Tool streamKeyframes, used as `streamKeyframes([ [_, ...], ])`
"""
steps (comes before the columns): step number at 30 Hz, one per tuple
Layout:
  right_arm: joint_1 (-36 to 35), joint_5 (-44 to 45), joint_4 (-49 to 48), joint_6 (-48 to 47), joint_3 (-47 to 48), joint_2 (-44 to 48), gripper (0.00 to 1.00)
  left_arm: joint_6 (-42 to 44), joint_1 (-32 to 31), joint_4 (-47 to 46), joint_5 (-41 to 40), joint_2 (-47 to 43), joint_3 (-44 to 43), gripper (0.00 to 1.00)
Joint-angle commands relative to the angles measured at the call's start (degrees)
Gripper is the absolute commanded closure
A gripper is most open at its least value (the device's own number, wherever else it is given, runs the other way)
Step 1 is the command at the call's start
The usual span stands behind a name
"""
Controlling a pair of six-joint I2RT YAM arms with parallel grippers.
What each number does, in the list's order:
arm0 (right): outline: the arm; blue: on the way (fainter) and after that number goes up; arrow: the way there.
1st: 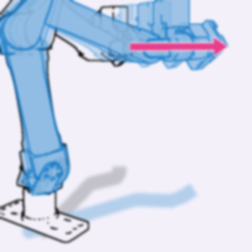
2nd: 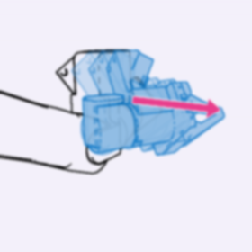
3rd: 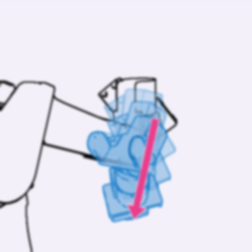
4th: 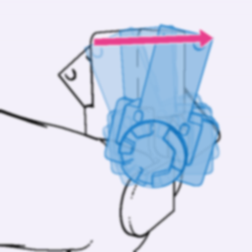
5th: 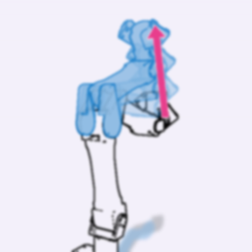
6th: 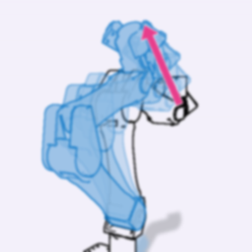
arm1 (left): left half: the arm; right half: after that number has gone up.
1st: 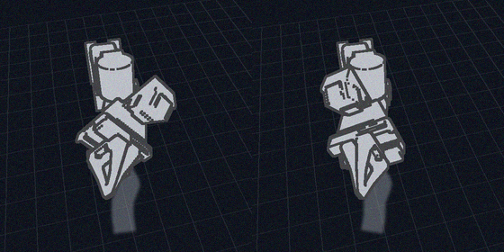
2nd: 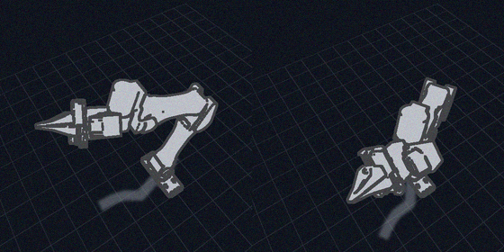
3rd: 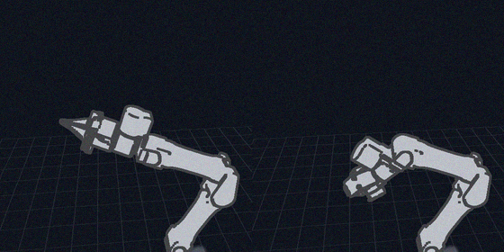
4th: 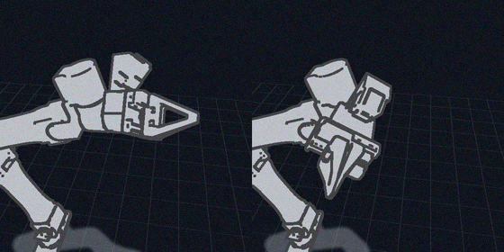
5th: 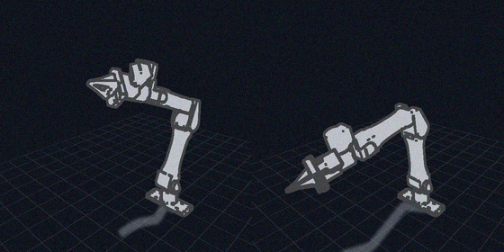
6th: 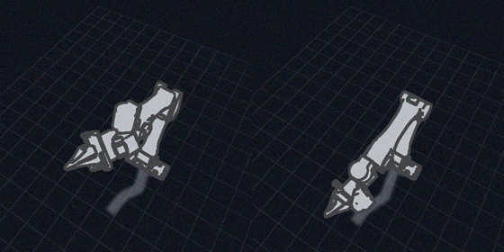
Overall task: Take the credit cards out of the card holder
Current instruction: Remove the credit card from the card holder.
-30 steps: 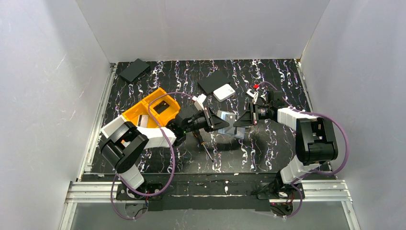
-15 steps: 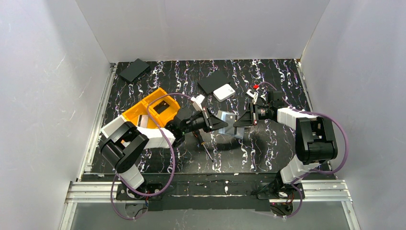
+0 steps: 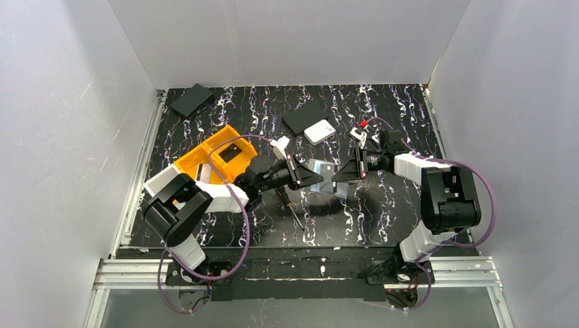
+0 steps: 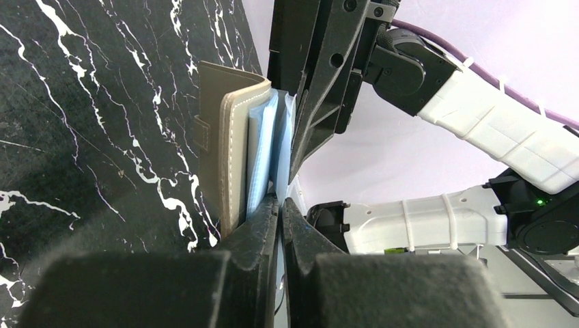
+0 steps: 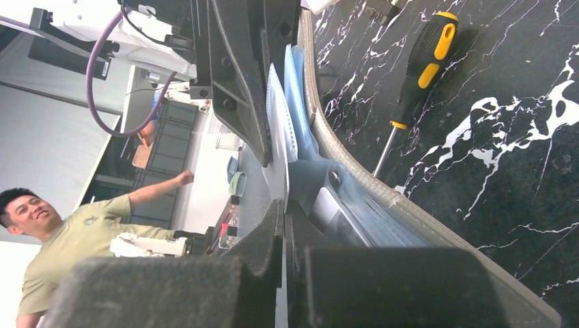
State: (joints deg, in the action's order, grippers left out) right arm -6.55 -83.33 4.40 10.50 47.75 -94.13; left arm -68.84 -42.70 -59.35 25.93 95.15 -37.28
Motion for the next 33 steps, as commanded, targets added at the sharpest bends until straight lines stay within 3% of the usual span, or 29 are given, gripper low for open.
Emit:
streamKeyframes([
  [1, 1.15, 1.48, -1.15, -0.9, 0.86, -0.98, 0.99, -0.86, 2.23, -5.44, 0.61, -1.99, 1.39, 0.99],
  [10, 1.19, 2.22, -1.24, -0.83, 0.7, -1.33, 0.99, -1.39, 2.88, -6.81, 0.77, -1.31, 1.98, 0.99],
  [17, 1.89, 7.73, -2.79, 0.17, -0.41, -1.11, 0.99, -1.63, 4.49, -6.94, 0.56, 0.59, 3.08, 0.99],
  [28, 4.78, 16.55, 10.19, -14.07, 2.18, 1.59, 0.99, 2.72, 7.66, 3.98, 3.63, 12.9, -0.44, 0.98],
  [33, 4.79, 17.49, 13.17, -17.16, 3.12, 1.82, 0.99, 8.73, 7.8, 15.67, 0.91, 10.87, -1.81, 0.94],
])
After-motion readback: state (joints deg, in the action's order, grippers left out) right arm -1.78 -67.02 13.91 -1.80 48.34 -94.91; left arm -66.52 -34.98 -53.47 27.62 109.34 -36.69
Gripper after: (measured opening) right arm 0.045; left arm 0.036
